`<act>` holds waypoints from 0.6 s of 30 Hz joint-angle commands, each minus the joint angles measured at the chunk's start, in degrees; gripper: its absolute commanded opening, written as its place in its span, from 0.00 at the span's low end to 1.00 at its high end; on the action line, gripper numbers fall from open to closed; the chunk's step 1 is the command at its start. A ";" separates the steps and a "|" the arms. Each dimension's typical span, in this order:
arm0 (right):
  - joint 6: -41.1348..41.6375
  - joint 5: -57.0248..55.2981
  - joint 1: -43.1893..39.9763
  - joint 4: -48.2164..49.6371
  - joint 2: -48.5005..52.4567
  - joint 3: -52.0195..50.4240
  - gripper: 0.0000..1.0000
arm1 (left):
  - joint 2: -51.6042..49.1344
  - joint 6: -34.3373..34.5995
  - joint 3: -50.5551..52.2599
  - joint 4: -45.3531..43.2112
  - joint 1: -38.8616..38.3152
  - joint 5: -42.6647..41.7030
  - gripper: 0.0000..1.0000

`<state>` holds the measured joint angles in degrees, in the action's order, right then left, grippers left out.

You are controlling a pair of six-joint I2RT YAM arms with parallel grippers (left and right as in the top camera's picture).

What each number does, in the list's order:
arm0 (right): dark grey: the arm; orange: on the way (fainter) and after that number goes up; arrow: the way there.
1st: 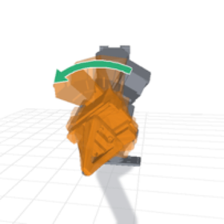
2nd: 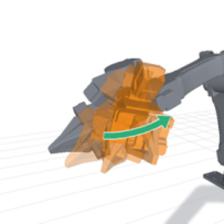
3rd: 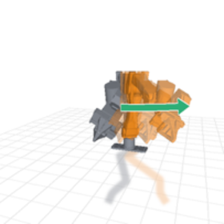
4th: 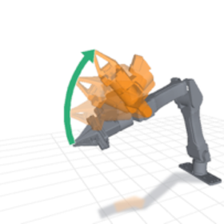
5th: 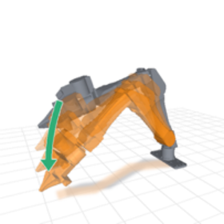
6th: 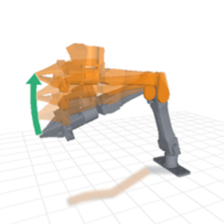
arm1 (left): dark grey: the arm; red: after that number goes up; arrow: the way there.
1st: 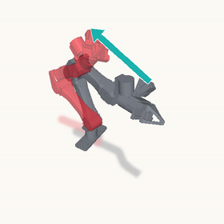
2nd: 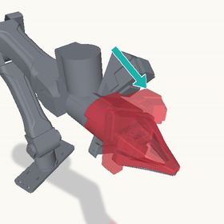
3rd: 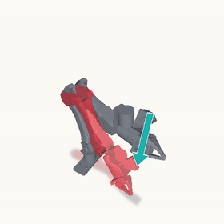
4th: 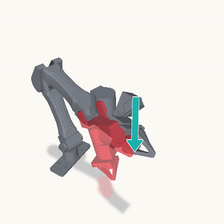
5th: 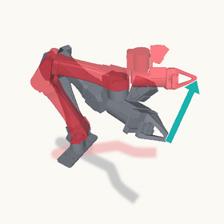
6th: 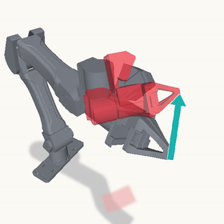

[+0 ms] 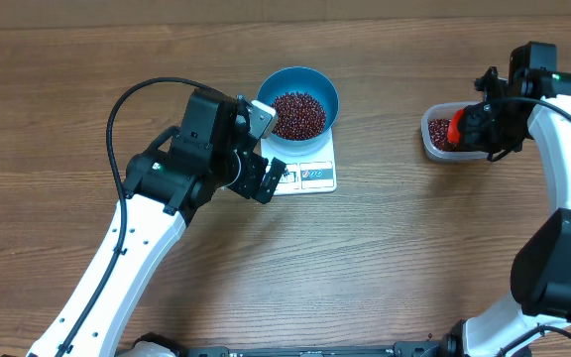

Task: Scoop item into bowl and weigh 150g on scale
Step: 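Move the empty scoop with the right gripper back to the bean tub, then dip the scoop into the tub beans and lift it filled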

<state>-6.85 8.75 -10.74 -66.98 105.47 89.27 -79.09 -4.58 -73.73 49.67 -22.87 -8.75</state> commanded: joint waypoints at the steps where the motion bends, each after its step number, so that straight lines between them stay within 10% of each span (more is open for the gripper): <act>1: 0.66 0.37 -0.20 0.57 1.97 -0.09 0.04 | 0.33 0.74 0.11 -0.22 -0.02 0.35 1.00; 18: 0.50 4.02 -0.04 1.75 5.99 -0.09 0.04 | 0.33 0.74 0.11 -0.22 -0.02 0.35 1.00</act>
<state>-6.39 10.79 -10.74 -65.41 111.24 89.27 -79.09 -4.58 -73.73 49.67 -22.87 -8.75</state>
